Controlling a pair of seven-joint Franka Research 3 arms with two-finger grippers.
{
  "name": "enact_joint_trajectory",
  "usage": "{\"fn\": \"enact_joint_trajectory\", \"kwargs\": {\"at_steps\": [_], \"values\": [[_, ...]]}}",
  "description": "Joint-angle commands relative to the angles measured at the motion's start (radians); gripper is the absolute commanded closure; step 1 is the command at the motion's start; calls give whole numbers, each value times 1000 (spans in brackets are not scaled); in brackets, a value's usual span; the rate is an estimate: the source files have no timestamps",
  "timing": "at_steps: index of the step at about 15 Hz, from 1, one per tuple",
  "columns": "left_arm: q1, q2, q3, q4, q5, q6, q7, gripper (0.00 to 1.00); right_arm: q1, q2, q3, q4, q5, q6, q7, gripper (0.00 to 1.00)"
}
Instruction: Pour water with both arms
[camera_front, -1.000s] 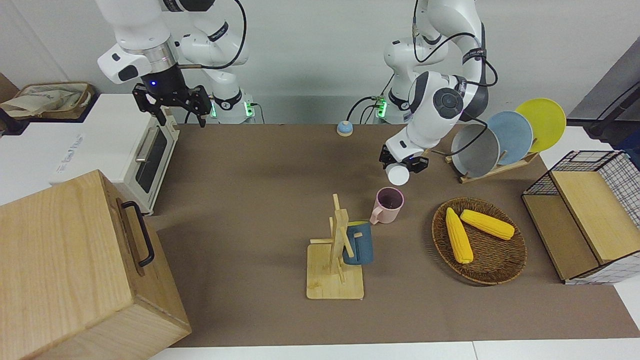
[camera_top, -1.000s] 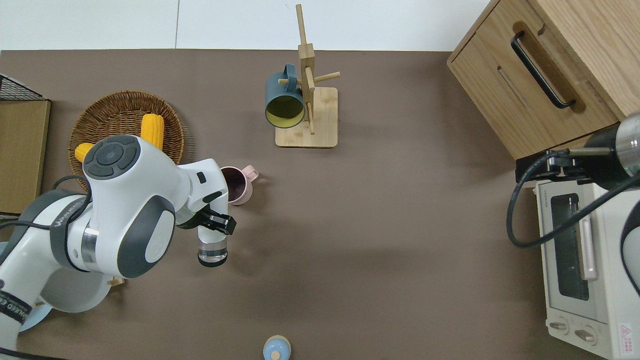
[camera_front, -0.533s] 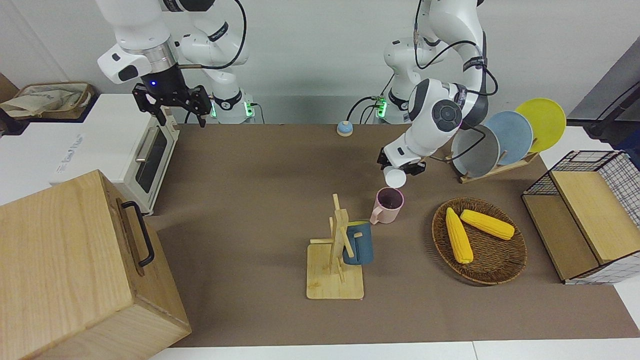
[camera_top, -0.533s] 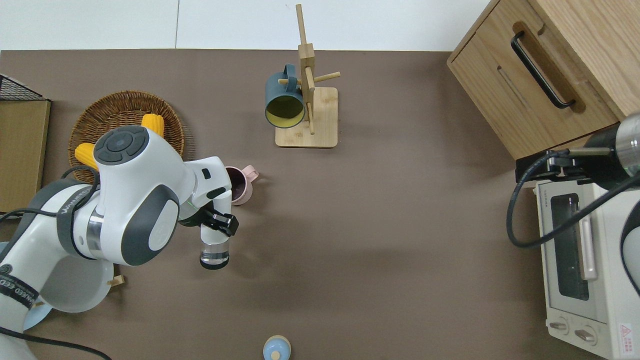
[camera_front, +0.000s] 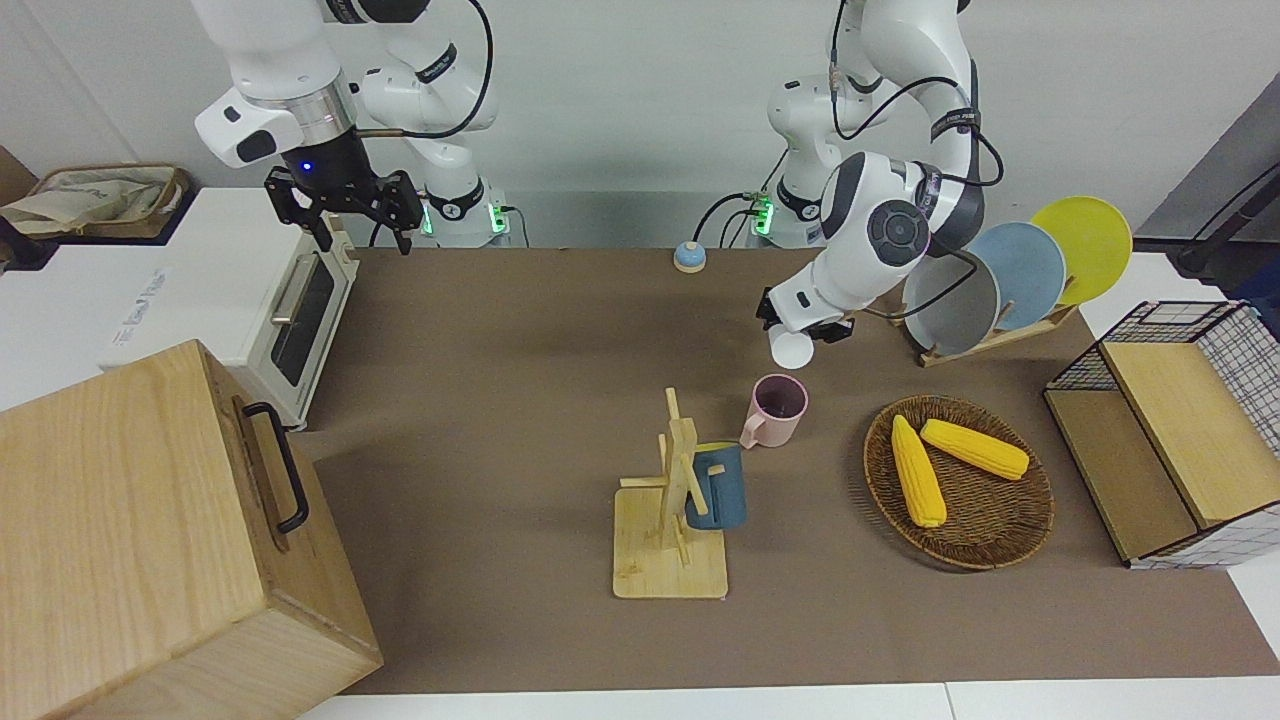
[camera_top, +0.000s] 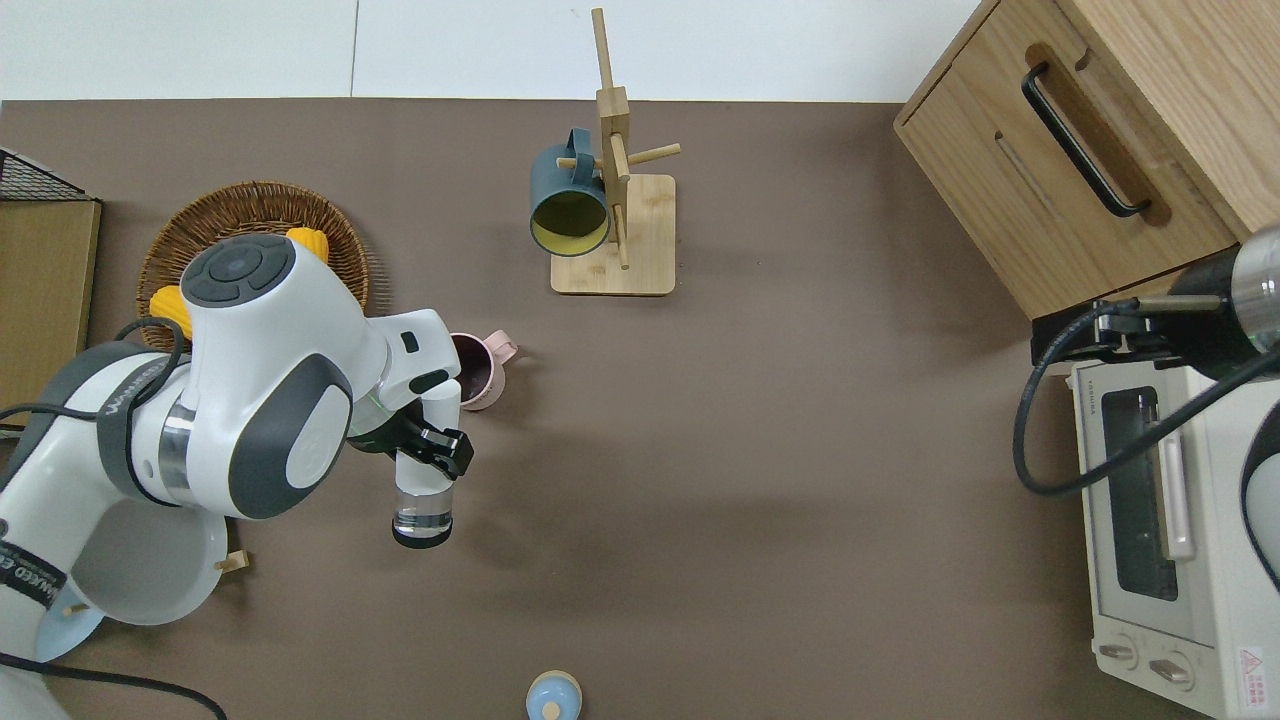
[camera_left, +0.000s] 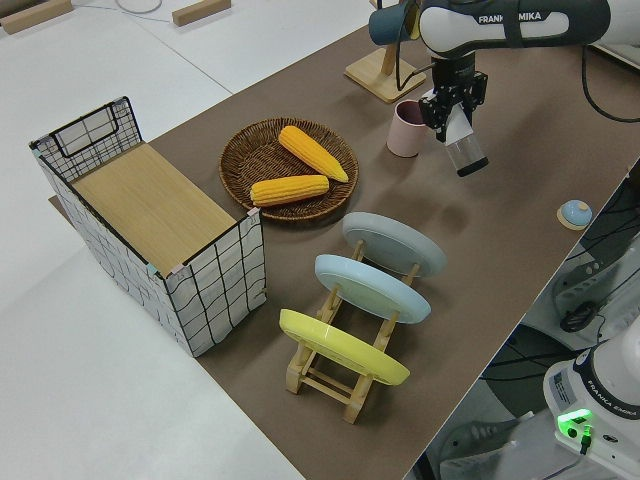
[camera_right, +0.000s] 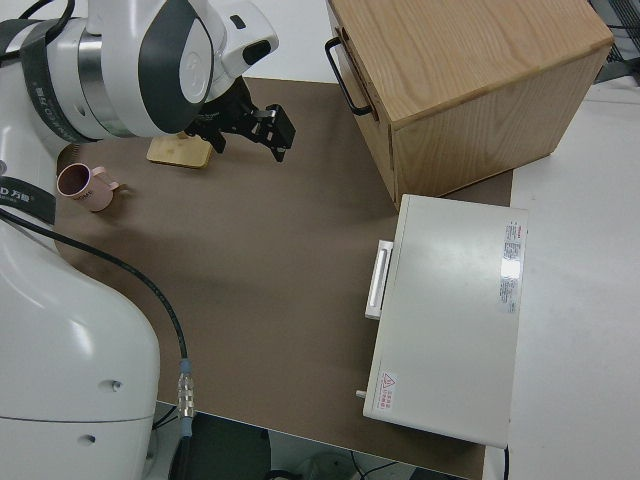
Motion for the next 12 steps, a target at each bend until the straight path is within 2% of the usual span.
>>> {"fn": "enact_joint_trajectory", "kwargs": {"at_steps": [1, 3, 5, 7, 9, 12], "values": [[-8, 43, 1, 131, 42, -130, -24, 1000, -6, -4, 2, -1, 16, 0, -7, 7], [-9, 47, 0, 167, 55, -196, -26, 1000, -6, -3, 2, -1, 16, 0, -7, 7], [-9, 49, -5, 169, 55, -210, -26, 1000, -6, -4, 2, -1, 16, 0, -7, 7], [-18, 91, -5, 171, 58, -210, -40, 1000, -6, -3, 2, -1, 16, 0, -7, 7], [-50, 139, -6, 201, 102, -212, -86, 1000, -6, -4, 2, -1, 16, 0, -7, 7], [-52, 150, -8, 233, 108, -250, -92, 1000, -6, -4, 2, -1, 16, 0, -7, 7]]}}
